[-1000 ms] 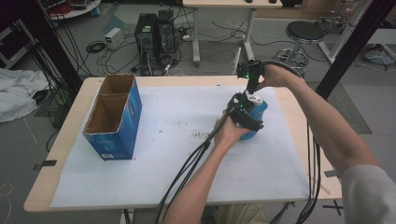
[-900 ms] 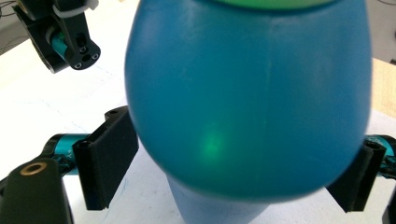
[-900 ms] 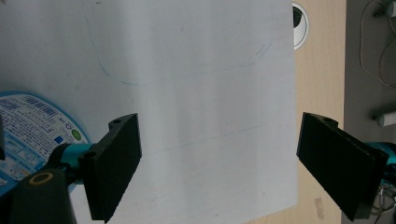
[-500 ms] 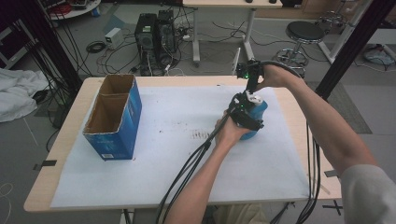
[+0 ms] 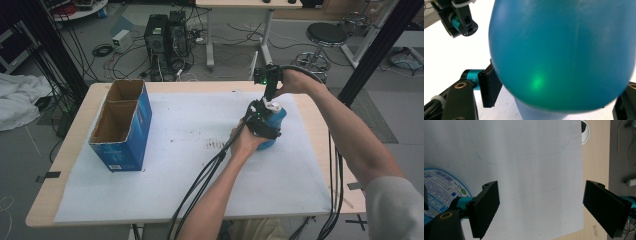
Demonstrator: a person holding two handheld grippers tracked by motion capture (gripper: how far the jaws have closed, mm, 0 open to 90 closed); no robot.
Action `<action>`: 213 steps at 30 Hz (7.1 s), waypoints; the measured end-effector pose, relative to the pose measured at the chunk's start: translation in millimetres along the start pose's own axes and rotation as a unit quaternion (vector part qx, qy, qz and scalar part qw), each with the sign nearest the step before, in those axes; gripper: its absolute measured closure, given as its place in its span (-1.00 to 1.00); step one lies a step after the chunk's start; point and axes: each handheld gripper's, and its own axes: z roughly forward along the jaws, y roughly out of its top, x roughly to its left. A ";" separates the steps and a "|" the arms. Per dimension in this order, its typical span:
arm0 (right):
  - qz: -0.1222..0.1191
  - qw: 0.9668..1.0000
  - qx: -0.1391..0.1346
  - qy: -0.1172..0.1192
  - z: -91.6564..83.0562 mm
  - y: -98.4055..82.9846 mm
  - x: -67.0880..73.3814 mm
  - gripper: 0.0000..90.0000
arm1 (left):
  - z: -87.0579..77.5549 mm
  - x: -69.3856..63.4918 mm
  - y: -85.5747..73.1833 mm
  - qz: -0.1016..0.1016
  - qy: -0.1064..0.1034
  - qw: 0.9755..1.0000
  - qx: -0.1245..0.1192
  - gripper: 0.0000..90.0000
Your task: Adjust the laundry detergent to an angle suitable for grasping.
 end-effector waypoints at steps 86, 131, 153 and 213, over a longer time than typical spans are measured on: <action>-0.012 1.000 0.006 -0.016 -23.3 9.4 22.7 -0.71 | -152.3 53.5 -94.2 0.152 -0.193 0.969 0.001 0.03; -0.012 1.000 0.002 -0.014 -19.2 9.2 27.2 -0.71 | -143.7 58.8 -116.4 0.128 -0.194 0.973 -0.007 -0.18; -0.014 1.000 0.009 -0.012 -16.9 10.5 30.7 -0.71 | -148.3 53.2 -116.6 0.124 -0.192 0.974 0.005 -0.54; -0.019 0.999 0.011 -0.025 -26.7 10.0 42.2 -0.71 | -334.6 47.0 -1.5 0.261 -0.061 0.901 0.340 -0.74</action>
